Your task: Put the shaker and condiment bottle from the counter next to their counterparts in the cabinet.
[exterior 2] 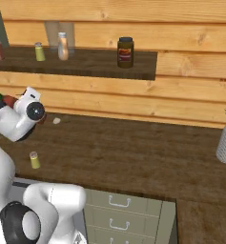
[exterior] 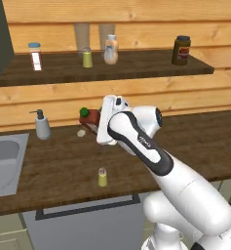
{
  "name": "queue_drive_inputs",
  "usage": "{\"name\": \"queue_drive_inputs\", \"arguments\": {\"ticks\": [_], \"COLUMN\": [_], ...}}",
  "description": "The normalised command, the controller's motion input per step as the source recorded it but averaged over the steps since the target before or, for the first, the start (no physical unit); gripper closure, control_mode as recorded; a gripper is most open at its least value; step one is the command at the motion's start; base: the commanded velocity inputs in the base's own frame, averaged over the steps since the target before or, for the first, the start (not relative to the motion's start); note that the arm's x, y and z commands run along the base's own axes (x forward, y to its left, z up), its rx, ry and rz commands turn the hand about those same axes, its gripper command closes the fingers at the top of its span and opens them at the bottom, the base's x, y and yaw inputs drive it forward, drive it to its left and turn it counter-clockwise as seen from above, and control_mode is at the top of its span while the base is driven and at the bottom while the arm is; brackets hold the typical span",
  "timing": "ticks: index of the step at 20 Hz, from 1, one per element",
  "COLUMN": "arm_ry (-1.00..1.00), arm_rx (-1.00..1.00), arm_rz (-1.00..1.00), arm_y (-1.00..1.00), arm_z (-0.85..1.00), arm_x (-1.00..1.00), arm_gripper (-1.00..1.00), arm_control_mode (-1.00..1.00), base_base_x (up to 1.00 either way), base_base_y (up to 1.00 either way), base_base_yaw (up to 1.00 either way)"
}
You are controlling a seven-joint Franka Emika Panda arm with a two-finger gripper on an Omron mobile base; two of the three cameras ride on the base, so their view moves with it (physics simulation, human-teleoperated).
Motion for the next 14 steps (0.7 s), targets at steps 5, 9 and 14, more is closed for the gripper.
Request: {"name": "queue_drive_inputs", "arguments": {"ticks": [5, 9, 14], "arm_ry": [-0.13, 0.08, 0.1], "arm_rx": [0.04, 0.18, 0.17], "arm_rz": [-0.01, 0.0, -0.09], "arm_y": [-0.39, -0.61, -0.72], "arm_z": [0.96, 1.0, 0.99], "arm_x": [-0.53, -0.61, -0.39], "arm_gripper": [1.0, 1.0, 1.0], "arm_control_mode": [-1.0, -1.0, -1.0], "base_base_x": [0.0, 0.0, 0.0], "base_base_y": [0.0, 0.0, 0.0], "base_base_yaw": [0.0, 0.0, 0.0]}}
